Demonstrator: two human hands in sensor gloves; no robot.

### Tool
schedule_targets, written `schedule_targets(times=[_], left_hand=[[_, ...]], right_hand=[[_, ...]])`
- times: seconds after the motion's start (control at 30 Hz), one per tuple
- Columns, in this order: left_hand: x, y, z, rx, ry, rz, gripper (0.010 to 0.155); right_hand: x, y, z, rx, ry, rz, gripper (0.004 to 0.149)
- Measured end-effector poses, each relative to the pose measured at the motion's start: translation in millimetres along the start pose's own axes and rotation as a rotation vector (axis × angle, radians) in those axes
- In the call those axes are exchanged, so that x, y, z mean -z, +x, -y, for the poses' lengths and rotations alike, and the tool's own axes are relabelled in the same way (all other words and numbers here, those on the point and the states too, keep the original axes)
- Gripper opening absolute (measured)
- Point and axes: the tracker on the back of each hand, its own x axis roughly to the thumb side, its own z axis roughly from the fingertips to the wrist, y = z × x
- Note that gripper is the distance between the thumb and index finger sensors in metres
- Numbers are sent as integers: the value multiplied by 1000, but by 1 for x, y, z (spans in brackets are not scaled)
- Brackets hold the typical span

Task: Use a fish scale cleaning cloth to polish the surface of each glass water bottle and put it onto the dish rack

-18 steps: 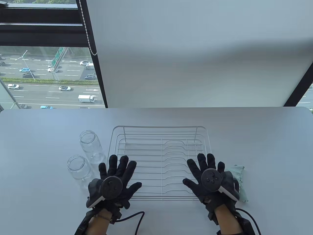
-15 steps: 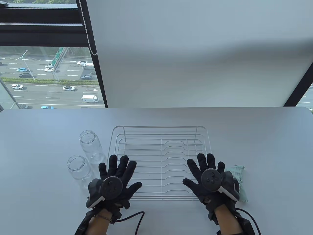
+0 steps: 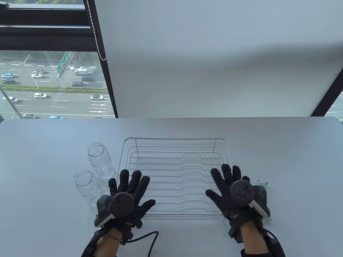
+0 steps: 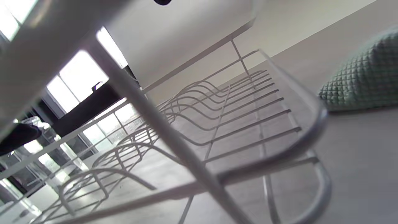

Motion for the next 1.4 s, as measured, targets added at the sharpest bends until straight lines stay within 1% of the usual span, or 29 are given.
schedule_targets(times=[0.03,0.07,0.13,0.17,0.2,0.23,0.27,0.37,0.43,0.5,0.57,0.63,0.7,0.77,0.83,0.87,0.9,0.93,1.0,1.07,1.1,1.13,1.17,1.2,1.23,1.27,1.3,1.33,1.4], left_hand=[[0,0,0,0,-5,3,79],[1,0,0,-2,-9,3,80],[2,-1,0,-11,-26,-1,80],[2,-1,0,-12,-26,-1,79],[2,-1,0,-13,-24,-1,79],[1,-1,0,-14,-24,-1,79],[1,-1,0,-15,-24,0,80],[1,-1,1,-12,-23,3,79],[1,-1,1,-13,-18,6,80],[1,-1,1,-12,-17,7,80],[1,-2,1,-12,-16,8,80],[1,-2,1,-14,-16,9,79],[2,-2,1,-15,-18,9,80],[1,-2,1,-15,-16,9,80],[2,-2,1,-15,-21,8,80],[1,-2,1,-15,-21,8,80],[1,-1,0,-12,-20,11,81],[1,-1,-2,-16,-26,9,82],[-3,4,-11,-24,36,50,82],[-9,10,-30,-33,148,96,82],[-17,10,-46,-24,261,110,83],[-22,8,-57,-16,333,110,84],[-32,1,-71,-13,438,82,85],[-41,-12,-83,-27,515,23,89],[-47,-24,-88,-46,550,-36,93],[-54,-46,-92,-87,572,-145,99],[-58,-63,-91,-126,561,-215,105],[-63,-90,-85,-219,547,-304,110],[-68,-130,-66,-408,518,-346,116]], right_hand=[[-2,-13,11,66,-84,-38,72],[-5,-25,21,74,-161,-85,71],[-9,-43,33,-13,-210,-160,76],[-11,-53,38,-95,-209,-254,78],[-12,-62,40,-166,-151,-340,76],[-10,-70,38,-190,-61,-390,72],[-8,-75,34,-192,-17,-420,71],[-2,-83,15,-156,65,-538,70],[3,-84,3,-231,126,-576,67],[7,-79,-4,-375,140,-591,66],[9,-73,-3,-428,80,-581,57],[9,-74,3,-396,38,-524,50],[4,-70,11,-327,-70,-514,48],[-4,-55,24,-338,-249,-441,48],[-12,-32,37,-272,-372,-257,48],[-13,-20,41,-243,-395,-127,48],[-16,-5,43,-217,-360,23,48],[-17,4,42,-188,-328,102,48],[-19,21,37,-81,-253,197,49],[-20,30,30,-22,-225,225,48],[-20,34,26,-35,-190,238,48],[-20,35,23,-70,-168,251,48],[-19,35,20,-108,-165,239,48],[-18,35,18,-135,-161,240,48],[-18,34,18,-134,-160,239,48],[-17,33,17,-110,-158,233,48],[-17,32,17,-94,-144,230,48],[-17,31,16,-78,-135,231,48],[-16,30,16,-86,-138,222,48]])
